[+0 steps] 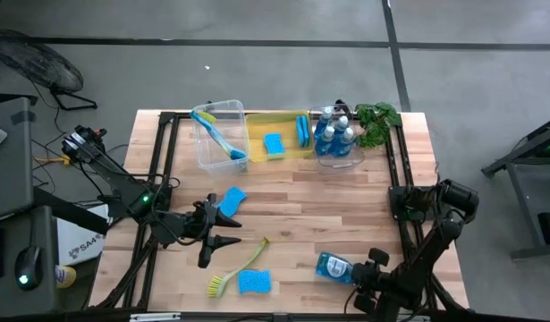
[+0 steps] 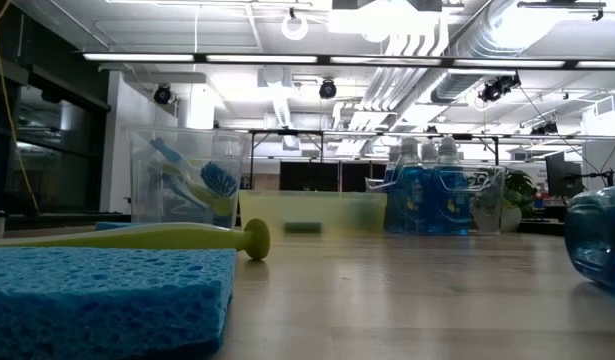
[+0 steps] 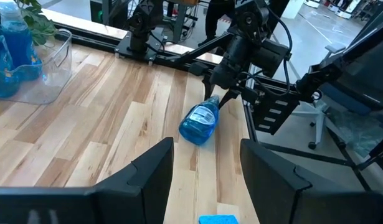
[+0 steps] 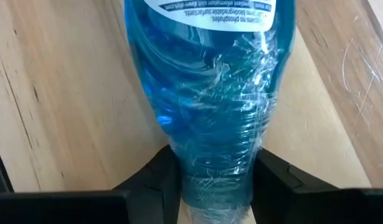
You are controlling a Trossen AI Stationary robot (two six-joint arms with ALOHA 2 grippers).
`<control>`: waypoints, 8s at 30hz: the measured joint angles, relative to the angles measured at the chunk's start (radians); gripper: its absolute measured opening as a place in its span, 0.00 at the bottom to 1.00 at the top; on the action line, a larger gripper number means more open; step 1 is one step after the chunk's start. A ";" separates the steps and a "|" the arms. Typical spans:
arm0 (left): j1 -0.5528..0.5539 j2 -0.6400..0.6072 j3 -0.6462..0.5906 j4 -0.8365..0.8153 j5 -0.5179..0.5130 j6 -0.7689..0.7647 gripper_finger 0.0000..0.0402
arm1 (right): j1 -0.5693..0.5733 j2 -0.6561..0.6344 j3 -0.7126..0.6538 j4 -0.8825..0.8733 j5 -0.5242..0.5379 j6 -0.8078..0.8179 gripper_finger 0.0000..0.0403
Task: Pick & Place Kitchen Sink Supplies
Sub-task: Put the blue dishwasher liquid into the transparent bin
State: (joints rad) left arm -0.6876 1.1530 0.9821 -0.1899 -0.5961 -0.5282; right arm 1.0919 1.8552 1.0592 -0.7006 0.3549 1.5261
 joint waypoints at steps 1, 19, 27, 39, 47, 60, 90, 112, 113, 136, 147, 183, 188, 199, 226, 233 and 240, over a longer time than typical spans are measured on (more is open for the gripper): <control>0.000 0.000 0.000 0.000 0.000 0.000 0.45 | -0.004 -0.006 -0.001 0.001 -0.003 0.000 0.32; 0.000 0.000 0.000 0.000 0.001 0.000 0.45 | -0.080 -0.045 -0.004 0.006 -0.059 -0.082 0.55; 0.000 0.000 0.000 0.000 0.001 0.001 0.45 | -0.134 -0.046 -0.003 0.049 -0.024 -0.187 0.50; 0.000 0.000 0.000 -0.001 0.001 0.002 0.45 | -0.244 -0.047 -0.003 0.079 -0.116 -0.376 0.65; 0.000 0.000 0.000 -0.003 0.001 0.001 0.45 | -0.326 -0.047 -0.002 0.090 -0.206 -0.491 0.66; 0.000 0.000 0.000 -0.003 0.001 0.000 0.45 | -0.353 -0.049 -0.002 0.093 -0.207 -0.544 0.48; 0.000 0.000 0.000 0.000 0.001 0.001 0.45 | -0.529 -0.514 0.001 -0.052 -0.194 -0.191 0.48; 0.000 0.000 0.000 0.011 -0.093 -0.004 0.45 | -1.128 -0.706 0.001 -0.475 -0.461 -0.652 0.48; 0.000 0.000 0.000 0.011 -0.097 -0.012 0.45 | -1.150 -0.706 0.001 -0.480 -0.470 -0.684 0.48; 0.000 0.000 0.000 0.009 -0.207 -0.112 0.45 | -1.204 -0.705 0.002 -0.531 0.002 -1.514 0.48; 0.000 0.000 0.000 0.007 -0.226 -0.132 0.45 | -1.039 -0.573 0.002 -0.678 0.521 -1.869 0.48; 0.000 0.003 0.000 -0.023 -0.198 -0.135 0.45 | -1.170 -0.335 -0.002 -0.547 0.819 -2.635 0.47; 0.000 0.003 0.000 -0.023 -0.197 -0.135 0.45 | -1.170 -0.315 -0.002 -0.496 0.811 -2.672 0.47; 0.000 0.003 0.000 -0.032 -0.171 -0.135 0.45 | -1.170 -0.256 -0.002 -0.393 0.782 -2.745 0.47; 0.000 0.003 0.000 -0.049 -0.119 -0.132 0.45 | -1.171 -0.197 -0.036 -0.361 0.698 -2.755 0.47; 0.000 0.003 0.000 -0.049 -0.118 -0.132 0.45 | -1.170 -0.197 -0.087 -0.327 0.731 -2.750 0.49; 0.000 0.003 0.000 -0.048 -0.117 -0.132 0.45 | -1.169 -0.197 -0.087 -0.304 0.774 -2.680 0.60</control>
State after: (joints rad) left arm -0.6876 1.1564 0.9825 -0.2382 -0.7136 -0.6598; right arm -0.0775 1.6581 0.9718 -1.0050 1.1288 -1.1541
